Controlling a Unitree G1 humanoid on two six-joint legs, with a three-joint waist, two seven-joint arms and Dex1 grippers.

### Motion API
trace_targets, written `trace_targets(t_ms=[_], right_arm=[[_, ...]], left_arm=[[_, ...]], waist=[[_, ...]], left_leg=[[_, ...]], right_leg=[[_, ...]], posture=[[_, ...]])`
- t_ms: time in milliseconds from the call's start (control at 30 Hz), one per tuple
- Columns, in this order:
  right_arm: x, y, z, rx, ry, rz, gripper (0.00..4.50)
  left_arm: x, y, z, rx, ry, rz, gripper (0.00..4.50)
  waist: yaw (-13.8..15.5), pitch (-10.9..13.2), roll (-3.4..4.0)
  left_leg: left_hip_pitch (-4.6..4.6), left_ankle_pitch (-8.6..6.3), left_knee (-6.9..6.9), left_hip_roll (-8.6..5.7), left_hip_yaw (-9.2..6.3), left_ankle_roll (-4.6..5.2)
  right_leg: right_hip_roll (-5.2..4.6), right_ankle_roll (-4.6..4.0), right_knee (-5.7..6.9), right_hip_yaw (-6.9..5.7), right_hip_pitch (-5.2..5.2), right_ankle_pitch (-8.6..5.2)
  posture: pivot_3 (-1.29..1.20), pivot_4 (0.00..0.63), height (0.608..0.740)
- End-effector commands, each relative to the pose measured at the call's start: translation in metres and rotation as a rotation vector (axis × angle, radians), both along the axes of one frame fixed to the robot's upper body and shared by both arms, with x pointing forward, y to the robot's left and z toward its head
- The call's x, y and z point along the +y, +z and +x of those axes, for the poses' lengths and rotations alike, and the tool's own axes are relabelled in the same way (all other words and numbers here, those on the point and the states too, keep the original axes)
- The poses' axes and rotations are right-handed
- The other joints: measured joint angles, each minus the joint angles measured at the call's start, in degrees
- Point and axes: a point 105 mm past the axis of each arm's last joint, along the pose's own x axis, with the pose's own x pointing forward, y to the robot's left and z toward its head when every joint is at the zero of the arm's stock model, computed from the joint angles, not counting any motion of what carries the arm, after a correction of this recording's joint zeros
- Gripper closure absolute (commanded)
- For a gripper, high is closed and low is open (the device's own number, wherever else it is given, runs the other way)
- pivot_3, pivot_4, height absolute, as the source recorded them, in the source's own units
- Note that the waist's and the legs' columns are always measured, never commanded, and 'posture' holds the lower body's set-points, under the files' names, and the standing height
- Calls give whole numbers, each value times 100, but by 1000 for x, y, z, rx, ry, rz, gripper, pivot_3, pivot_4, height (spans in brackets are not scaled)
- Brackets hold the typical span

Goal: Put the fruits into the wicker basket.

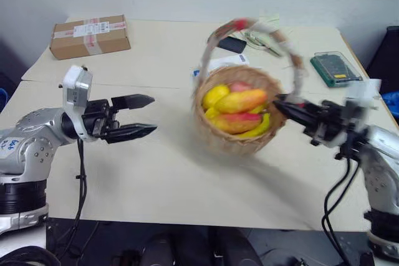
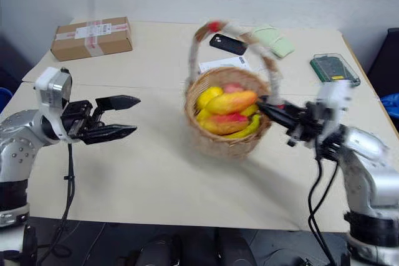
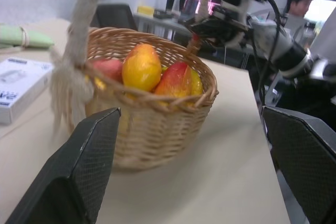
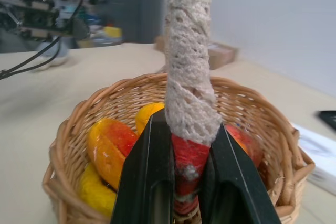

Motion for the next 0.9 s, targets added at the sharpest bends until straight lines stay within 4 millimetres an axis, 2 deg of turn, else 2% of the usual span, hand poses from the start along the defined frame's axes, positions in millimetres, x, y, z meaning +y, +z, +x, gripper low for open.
trace_targets(t_ms=[33,167,267,500,600,700,767,800,900], right_arm=[[-35,24,-25,-110,-208,51,4317],[-93,8,-35,-65,-434,43,4317],[-125,4,-26,-71,-541,58,4317],[-151,-13,8,-18,-594,19,4317],[-163,-18,10,-19,-623,10,4317],[-171,-14,6,-37,-641,74,4317],[-164,-7,0,-72,-598,25,3598],[-164,-3,-2,-92,-600,18,3387],[-167,0,-11,-66,-600,-4,2345]], left_arm=[[-4,6,4,-36,-27,6,0],[-9,-4,15,-41,-43,37,0],[-13,-15,22,-53,-55,76,0],[-24,-19,22,-100,-77,81,0],[-24,-23,19,-102,-77,94,0],[-21,-26,21,-110,-60,123,0],[-19,-27,21,-117,-59,134,0],[-19,-27,20,-118,-59,134,0],[-19,-28,19,-121,-56,134,0]], waist=[[8,0,1],[-67,2,6],[-127,3,8],[-243,11,25],[-248,11,26],[-246,11,26],[-245,11,26],[-243,12,27],[-240,11,28]], left_leg=[[1,-1,0,0,3,-1],[19,1,1,-4,22,2],[36,1,0,-5,30,3],[46,3,-8,-2,39,3],[45,4,-15,-2,39,2],[48,4,-18,-2,39,1],[48,4,-16,-2,39,1],[48,4,-16,-2,39,1],[48,4,-17,-3,39,1]], right_leg=[[-1,0,-2,1,3,0],[2,11,0,19,11,6],[8,13,-2,29,23,8],[15,19,-1,45,22,12],[14,19,-4,45,21,12],[13,19,-7,46,22,12],[12,20,-7,46,23,12],[11,20,-7,46,24,12],[10,20,-7,46,24,12]], posture=[[0,150,740],[0,150,740],[0,150,740],[0,150,740],[0,150,740],[0,150,740],[0,150,740],[0,150,740],[0,150,740]])
